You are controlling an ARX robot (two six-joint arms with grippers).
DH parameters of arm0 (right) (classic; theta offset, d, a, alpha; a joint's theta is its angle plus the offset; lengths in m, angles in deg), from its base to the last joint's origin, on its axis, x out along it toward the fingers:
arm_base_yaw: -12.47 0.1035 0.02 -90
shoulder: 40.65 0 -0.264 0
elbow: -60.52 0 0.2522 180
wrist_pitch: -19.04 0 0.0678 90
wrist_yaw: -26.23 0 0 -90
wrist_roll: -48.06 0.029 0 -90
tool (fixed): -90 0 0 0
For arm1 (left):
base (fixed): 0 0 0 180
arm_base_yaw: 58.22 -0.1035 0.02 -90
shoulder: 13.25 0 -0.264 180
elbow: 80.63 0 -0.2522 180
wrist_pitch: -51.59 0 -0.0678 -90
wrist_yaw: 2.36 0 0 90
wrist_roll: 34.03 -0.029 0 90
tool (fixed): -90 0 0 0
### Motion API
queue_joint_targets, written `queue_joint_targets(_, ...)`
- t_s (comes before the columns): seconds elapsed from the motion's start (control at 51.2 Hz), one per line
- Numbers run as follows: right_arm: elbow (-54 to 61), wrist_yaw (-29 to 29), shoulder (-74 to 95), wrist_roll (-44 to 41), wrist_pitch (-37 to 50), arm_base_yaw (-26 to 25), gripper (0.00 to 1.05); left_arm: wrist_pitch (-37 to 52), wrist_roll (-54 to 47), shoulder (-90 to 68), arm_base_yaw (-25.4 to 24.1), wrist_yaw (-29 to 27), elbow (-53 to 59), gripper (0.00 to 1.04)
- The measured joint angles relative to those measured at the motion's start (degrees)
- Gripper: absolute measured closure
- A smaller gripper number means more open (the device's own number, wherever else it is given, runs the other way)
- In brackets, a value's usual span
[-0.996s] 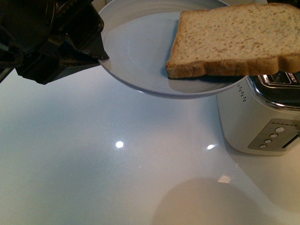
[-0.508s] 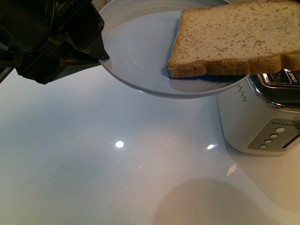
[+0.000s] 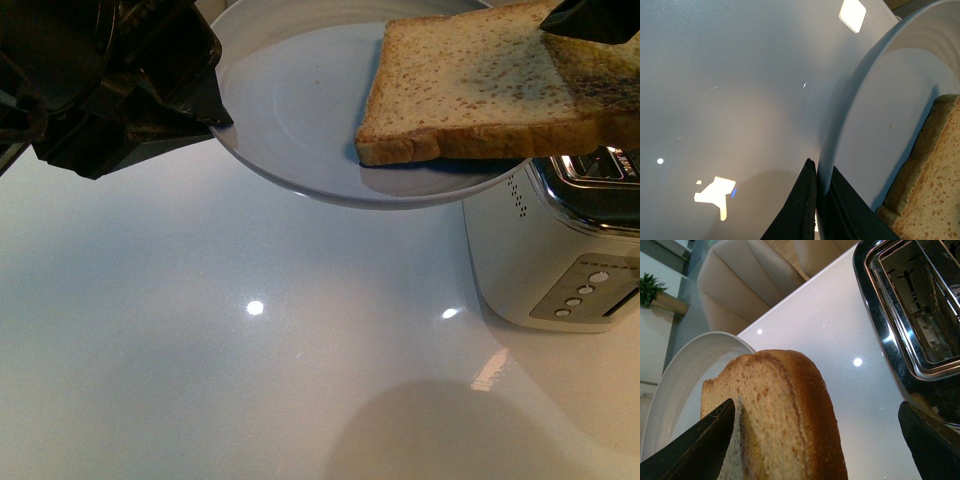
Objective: Left arm holds plate, right arm toasts bread
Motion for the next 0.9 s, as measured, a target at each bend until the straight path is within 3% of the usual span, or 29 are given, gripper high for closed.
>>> queue_joint_targets(0.195, -0.57, 0.24, 0.76, 0.9, 0.98, 1.49, 0.09, 0.0, 0.02, 0.0, 0.0, 0.0, 0.0, 1.02)
queue_joint_targets(0.43, -0.77, 0.83, 0.72, 0.92, 1.05, 2.12, 0.41, 0.0, 0.02, 0.0, 0.0, 0.0, 0.0, 1.02)
queue_joint_targets(0.684, -0.77, 0.72, -0.46, 0.92, 1.05, 2.43, 0.94, 0.0, 0.0, 0.0, 0.0, 0.04, 0.0, 1.02)
queue_joint_targets(0.762, -0.77, 0.79, -1.31, 0.83, 0.94, 2.51, 0.99, 0.0, 0.0, 0.0, 0.0, 0.02, 0.0, 1.02)
queue_joint_targets(0.898, -1.64, 1.6, -4.46, -0.44, -0.61, 2.78, 1.0, 0.0, 0.02, 0.0, 0.0, 0.02, 0.0, 1.02)
